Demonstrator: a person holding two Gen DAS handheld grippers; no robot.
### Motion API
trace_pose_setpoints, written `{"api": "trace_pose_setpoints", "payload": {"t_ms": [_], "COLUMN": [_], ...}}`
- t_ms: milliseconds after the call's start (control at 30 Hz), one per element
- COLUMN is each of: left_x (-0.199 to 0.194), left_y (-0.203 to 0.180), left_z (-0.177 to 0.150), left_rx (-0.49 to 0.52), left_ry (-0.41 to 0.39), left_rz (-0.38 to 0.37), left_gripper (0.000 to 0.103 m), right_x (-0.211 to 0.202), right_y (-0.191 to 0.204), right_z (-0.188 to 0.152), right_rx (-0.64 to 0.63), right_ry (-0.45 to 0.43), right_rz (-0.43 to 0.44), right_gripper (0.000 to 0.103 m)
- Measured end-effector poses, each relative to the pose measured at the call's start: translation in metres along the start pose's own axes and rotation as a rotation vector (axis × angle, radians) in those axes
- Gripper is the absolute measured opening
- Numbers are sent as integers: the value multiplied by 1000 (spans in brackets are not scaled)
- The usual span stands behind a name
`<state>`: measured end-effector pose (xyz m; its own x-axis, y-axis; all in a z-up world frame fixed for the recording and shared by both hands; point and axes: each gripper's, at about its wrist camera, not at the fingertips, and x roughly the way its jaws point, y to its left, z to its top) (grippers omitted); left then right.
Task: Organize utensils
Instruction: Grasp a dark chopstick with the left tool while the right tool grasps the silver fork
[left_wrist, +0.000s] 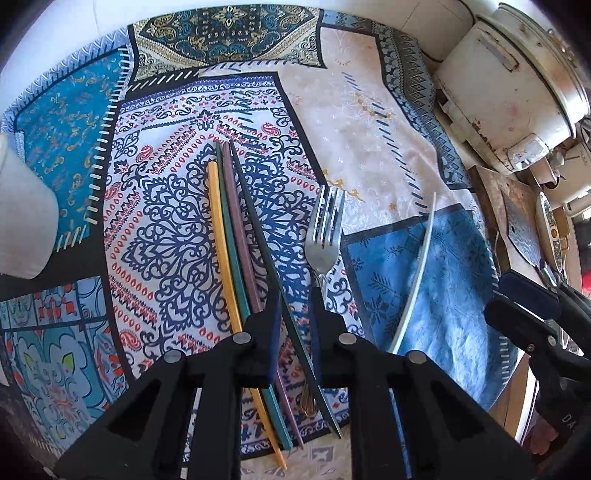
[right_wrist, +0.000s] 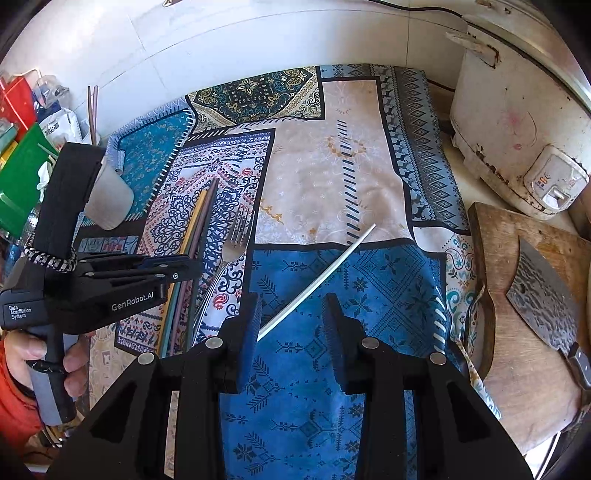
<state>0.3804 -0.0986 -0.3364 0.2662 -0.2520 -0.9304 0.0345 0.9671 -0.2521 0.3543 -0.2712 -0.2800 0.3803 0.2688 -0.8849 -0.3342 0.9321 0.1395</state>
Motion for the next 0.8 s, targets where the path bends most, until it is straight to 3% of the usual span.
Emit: {"api": "trace_pose_setpoints", "payload": {"t_ms": [467, 633, 800], "left_x": [17, 16, 13], "left_y": [3, 2, 11], "left_z": [20, 14, 15], "left_rx": [5, 25, -34], "left_ry": [20, -7, 6], "left_rz": [14, 41, 0], "left_gripper": [13, 6, 4], "right_x": [21, 30, 40], "right_y": [0, -3, 1], "right_z": [13, 16, 18], "right_rx": [-25, -20, -13], "right_ry": [31, 47, 79], "right_rz": [43, 37, 73], "right_gripper": [31, 31, 31]}}
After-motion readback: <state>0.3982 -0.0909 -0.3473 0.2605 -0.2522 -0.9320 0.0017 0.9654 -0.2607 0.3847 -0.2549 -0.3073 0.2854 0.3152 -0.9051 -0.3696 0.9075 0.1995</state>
